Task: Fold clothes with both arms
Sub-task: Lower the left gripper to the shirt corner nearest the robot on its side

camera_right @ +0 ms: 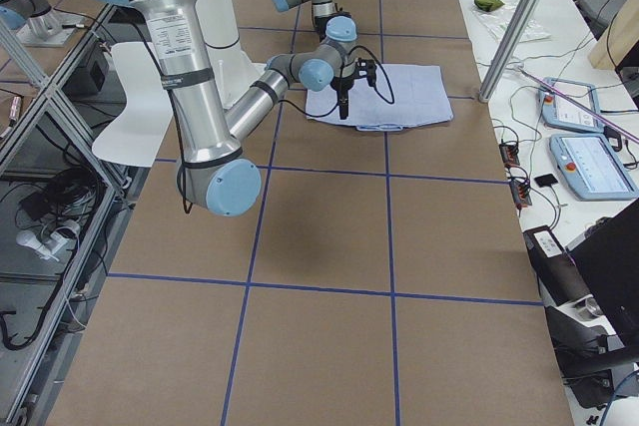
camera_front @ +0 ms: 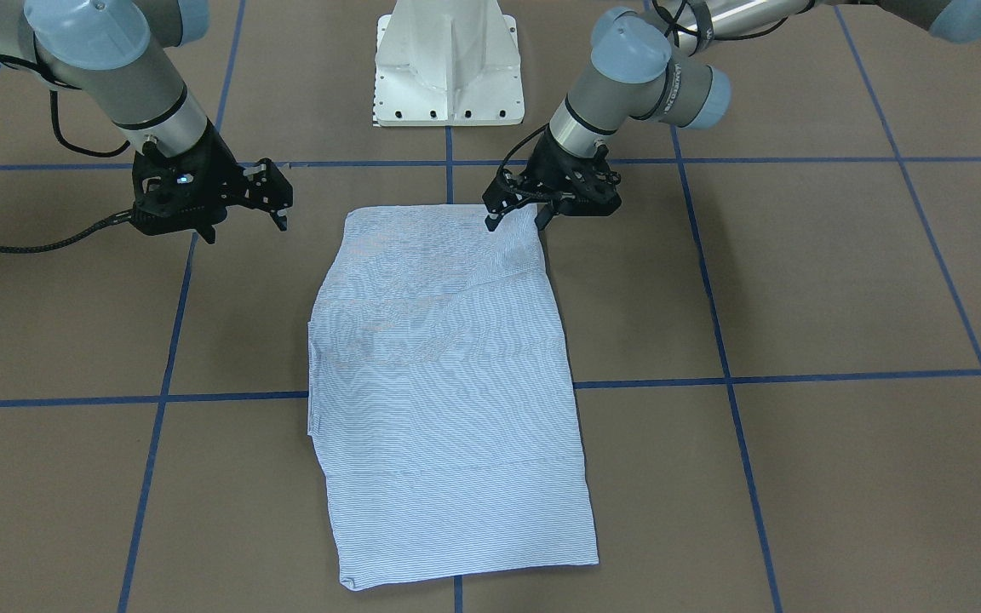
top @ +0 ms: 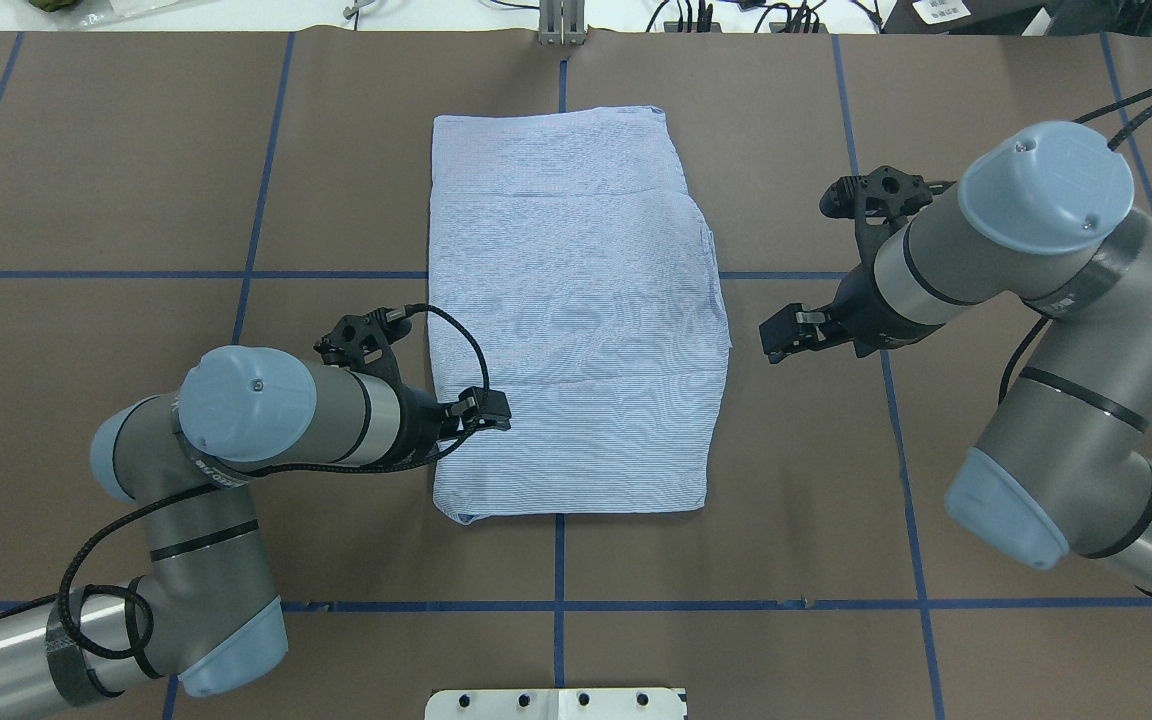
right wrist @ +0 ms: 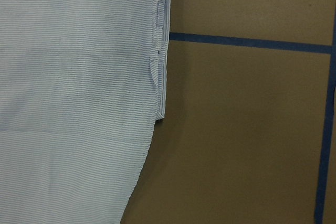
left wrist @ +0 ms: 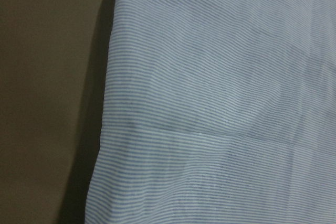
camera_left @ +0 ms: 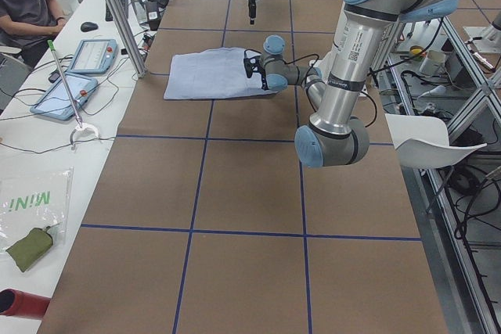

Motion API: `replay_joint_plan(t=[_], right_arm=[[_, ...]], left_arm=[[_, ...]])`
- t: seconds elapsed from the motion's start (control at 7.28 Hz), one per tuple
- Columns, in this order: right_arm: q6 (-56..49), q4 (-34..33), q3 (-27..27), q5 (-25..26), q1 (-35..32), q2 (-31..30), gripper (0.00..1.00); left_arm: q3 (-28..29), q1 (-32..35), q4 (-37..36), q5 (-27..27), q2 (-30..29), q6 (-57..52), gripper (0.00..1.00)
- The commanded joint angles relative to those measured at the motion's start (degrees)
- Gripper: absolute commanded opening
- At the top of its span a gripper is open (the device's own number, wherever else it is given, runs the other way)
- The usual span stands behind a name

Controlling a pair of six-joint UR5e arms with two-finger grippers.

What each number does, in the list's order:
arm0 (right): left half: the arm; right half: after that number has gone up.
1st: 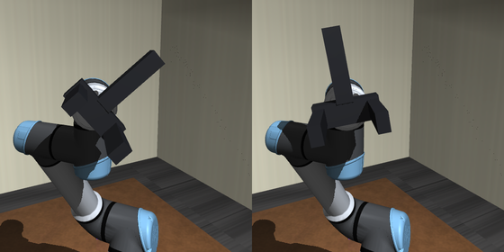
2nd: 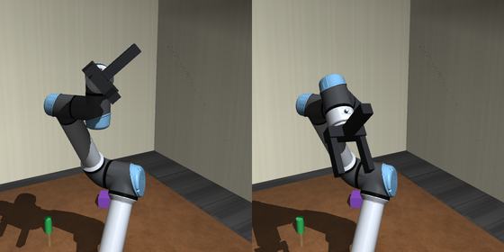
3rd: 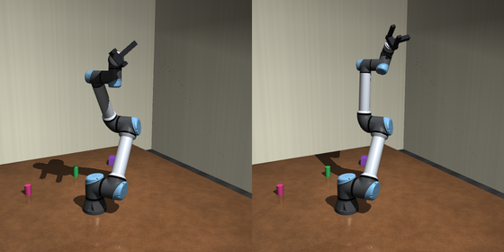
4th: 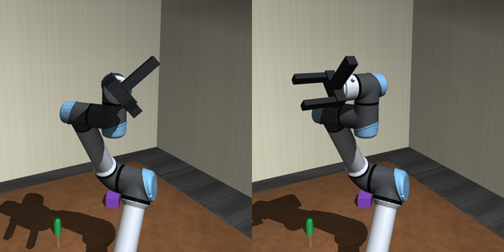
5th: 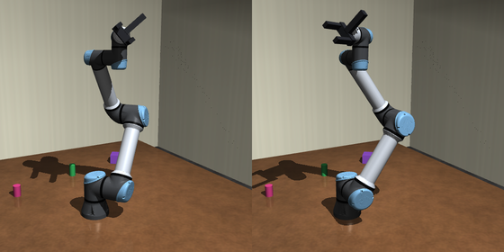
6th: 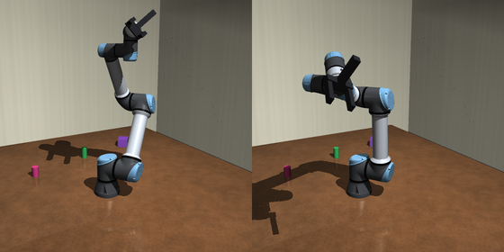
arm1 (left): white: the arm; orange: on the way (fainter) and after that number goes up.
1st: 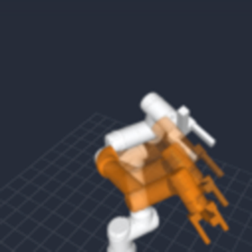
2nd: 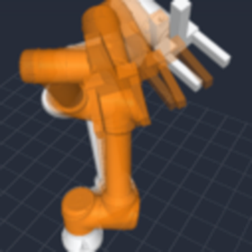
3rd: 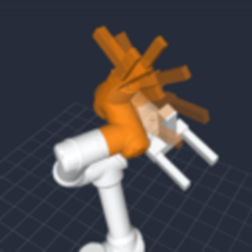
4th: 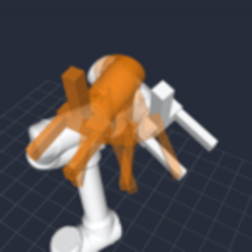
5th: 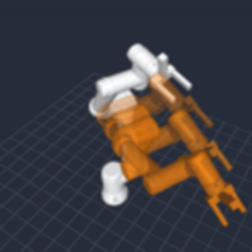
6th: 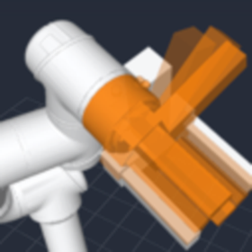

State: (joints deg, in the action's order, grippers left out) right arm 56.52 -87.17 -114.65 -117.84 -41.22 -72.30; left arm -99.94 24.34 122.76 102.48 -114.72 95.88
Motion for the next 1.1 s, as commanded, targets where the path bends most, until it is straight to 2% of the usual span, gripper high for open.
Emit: replay_joint_plan(t=[0.0, 0.27, 0.96], right_arm=[[0.9, 0.2, 0.0, 0.0, 0.2, 0.0, 1.00], [1.0, 0.3, 0.0, 0.1, 0.4, 0.1, 1.00], [1.0, 0.3, 0.1, 0.0, 0.4, 0.6, 1.00]], left_arm=[[-0.2, -0.3, -3.7, -1.1, 0.0, 0.0, 0.94], [-0.1, -2.4, -4.7, -1.2, 0.1, 0.0, 0.94], [-0.3, -3.5, -7.4, -1.1, -0.4, 0.0, 0.86]])
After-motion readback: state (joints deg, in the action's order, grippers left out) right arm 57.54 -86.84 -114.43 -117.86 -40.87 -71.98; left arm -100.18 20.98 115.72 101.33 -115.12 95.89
